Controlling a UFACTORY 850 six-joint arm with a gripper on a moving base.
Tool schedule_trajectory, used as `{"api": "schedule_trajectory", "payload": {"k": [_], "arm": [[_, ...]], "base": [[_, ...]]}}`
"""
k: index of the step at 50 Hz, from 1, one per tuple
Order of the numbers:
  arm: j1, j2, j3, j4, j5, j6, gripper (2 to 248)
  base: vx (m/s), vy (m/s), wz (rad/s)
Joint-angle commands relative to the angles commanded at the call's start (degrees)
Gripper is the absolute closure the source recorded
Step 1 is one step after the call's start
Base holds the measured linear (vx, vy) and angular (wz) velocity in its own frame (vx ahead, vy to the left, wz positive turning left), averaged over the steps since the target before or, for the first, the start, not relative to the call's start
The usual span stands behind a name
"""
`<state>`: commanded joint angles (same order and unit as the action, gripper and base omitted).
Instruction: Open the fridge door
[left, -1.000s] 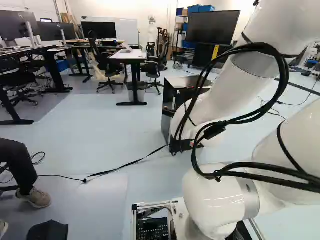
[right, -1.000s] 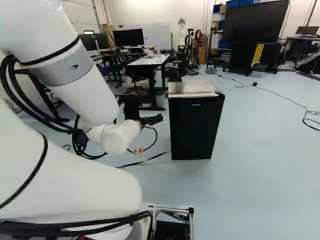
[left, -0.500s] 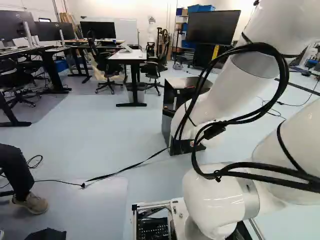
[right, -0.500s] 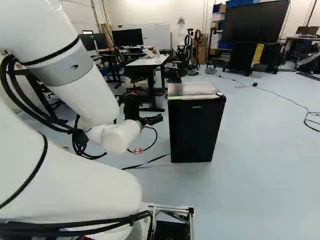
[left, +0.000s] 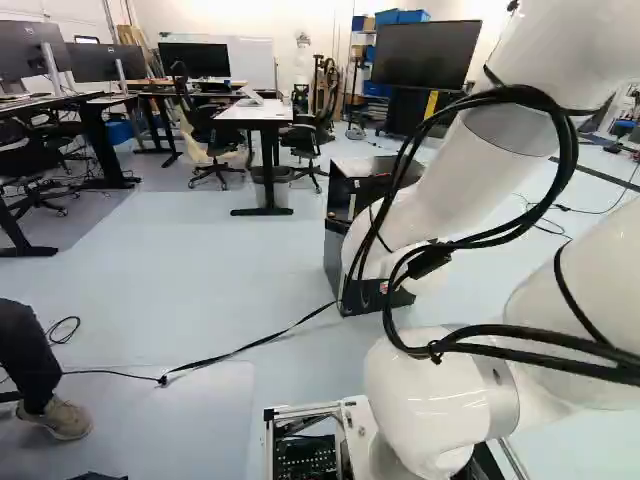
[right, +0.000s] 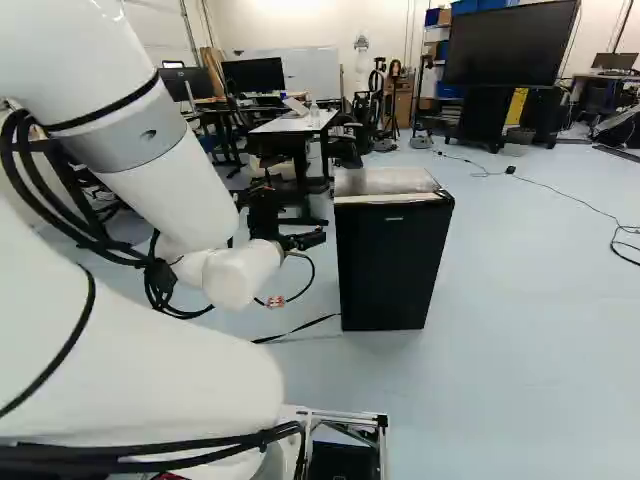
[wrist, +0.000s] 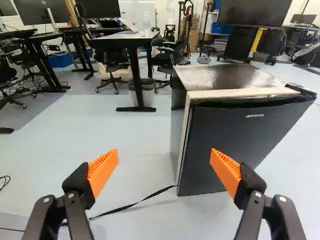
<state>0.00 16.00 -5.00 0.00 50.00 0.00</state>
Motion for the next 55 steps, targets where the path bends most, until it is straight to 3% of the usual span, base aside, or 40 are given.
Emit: {"api": "schedule_trajectory", "payload": {"k": [39, 55], "arm": [[0.0, -0.1, -0.1, 0.0, 0.0, 0.0, 3], [0.6, -2.2, -1.9, 0.1, 0.0, 0.0, 3]], "base": [[0.038, 0.002, -0.002], [0.0, 0.0, 0.0]]}}
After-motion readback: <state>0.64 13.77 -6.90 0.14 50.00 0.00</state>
